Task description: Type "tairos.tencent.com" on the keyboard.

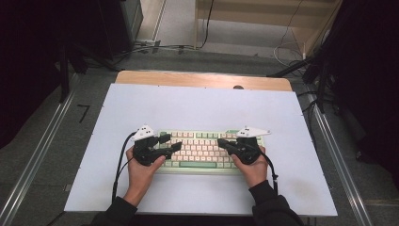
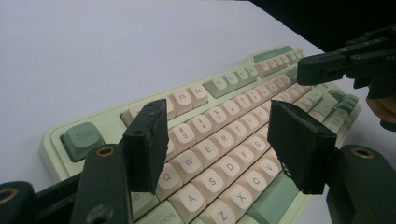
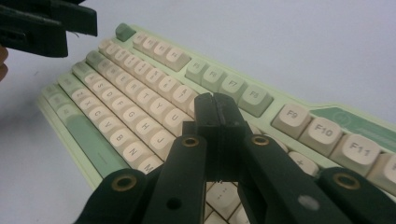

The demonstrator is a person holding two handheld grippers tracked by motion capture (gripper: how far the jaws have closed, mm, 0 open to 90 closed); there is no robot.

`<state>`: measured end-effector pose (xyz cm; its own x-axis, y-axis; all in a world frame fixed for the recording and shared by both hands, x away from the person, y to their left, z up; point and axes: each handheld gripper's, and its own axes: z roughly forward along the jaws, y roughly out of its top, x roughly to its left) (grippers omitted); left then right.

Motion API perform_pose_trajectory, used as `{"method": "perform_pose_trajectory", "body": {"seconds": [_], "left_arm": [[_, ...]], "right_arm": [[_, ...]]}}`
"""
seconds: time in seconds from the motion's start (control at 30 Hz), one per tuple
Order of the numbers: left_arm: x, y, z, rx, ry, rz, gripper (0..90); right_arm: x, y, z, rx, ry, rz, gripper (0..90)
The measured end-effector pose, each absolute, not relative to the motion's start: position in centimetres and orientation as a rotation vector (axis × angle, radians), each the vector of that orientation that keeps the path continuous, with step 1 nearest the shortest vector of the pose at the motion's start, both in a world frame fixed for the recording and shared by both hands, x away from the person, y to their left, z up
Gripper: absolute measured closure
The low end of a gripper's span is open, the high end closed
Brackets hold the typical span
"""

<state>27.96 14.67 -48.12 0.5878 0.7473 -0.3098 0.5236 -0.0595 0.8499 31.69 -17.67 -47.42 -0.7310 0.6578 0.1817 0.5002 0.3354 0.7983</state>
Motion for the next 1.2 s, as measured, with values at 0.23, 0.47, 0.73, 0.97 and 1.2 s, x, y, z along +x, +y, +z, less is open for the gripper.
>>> {"method": "perform_pose_trajectory", "body": {"seconds": [0.23,0.47,0.73,0.97,1.2], "left_arm": [[28.0,14.7,-48.1,1.726,1.053,0.250,40.0],[28.0,14.6,-48.2,1.731,1.055,0.246,40.2],[28.0,14.6,-48.3,1.735,1.054,0.242,40.7],[28.0,14.5,-48.3,1.739,1.052,0.237,40.8],[28.0,14.5,-48.3,1.735,1.052,0.239,40.9]], "right_arm": [[31.8,-16.8,-47.9,1.063,2.464,1.277,87.5],[32.0,-16.6,-48.3,1.065,2.481,1.233,87.5],[32.2,-16.4,-48.7,1.070,2.496,1.198,87.5],[32.3,-16.3,-48.7,1.068,2.498,1.192,87.5],[32.2,-16.4,-48.5,1.063,2.498,1.205,84.9]]}}
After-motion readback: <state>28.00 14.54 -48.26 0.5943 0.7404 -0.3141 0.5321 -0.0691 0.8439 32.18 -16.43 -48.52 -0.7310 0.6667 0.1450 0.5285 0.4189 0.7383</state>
